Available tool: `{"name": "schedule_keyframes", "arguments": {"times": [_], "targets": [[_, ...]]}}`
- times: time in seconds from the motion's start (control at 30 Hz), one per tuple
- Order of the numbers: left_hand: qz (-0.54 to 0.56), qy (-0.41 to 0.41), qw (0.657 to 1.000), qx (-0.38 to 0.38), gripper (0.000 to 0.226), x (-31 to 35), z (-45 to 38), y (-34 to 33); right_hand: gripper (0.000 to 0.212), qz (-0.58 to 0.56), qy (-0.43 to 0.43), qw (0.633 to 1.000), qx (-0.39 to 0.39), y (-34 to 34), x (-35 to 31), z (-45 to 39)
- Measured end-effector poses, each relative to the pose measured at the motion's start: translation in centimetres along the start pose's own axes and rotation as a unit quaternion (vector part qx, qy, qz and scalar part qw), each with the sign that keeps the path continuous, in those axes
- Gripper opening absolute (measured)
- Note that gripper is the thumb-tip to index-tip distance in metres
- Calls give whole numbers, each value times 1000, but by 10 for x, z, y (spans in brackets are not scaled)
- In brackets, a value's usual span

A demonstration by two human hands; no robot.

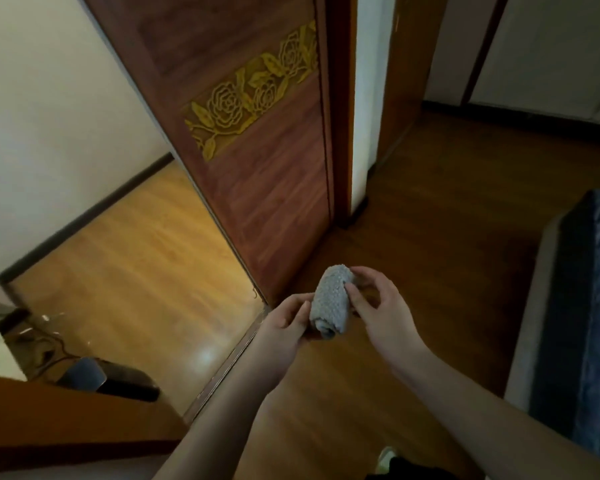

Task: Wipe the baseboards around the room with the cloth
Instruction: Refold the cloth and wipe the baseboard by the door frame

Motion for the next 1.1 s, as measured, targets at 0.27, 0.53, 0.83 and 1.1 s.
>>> {"name": "schedule_keyframes", "arguments": {"times": [0.27,0.53,0.83,1.1], "targets": [[2,-20,1000,-15,45,22,-58,-38,27,61,38,995,69,45,-3,-58],[6,-18,997,-71,106,42,-174,-27,29,-51,-30,997,-44,34,-11,-142],[-89,-70,977,-182,45,99,-295,-54,64,48,-16,998,45,68,-23,-218],[-208,-144,913,-320,40,138,-363,-125,41,-166,-76,977,106,148,-8,-245]]}}
Point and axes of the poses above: each hand's wrist, its own z-axis away from the middle knuckle, its own y-axis out of the back of the hand, x = y × z, the point moved 3 cm from there along -z, towards the middle knuckle, and after that the axes turned 1 degree about -y, right-handed, at the moved point
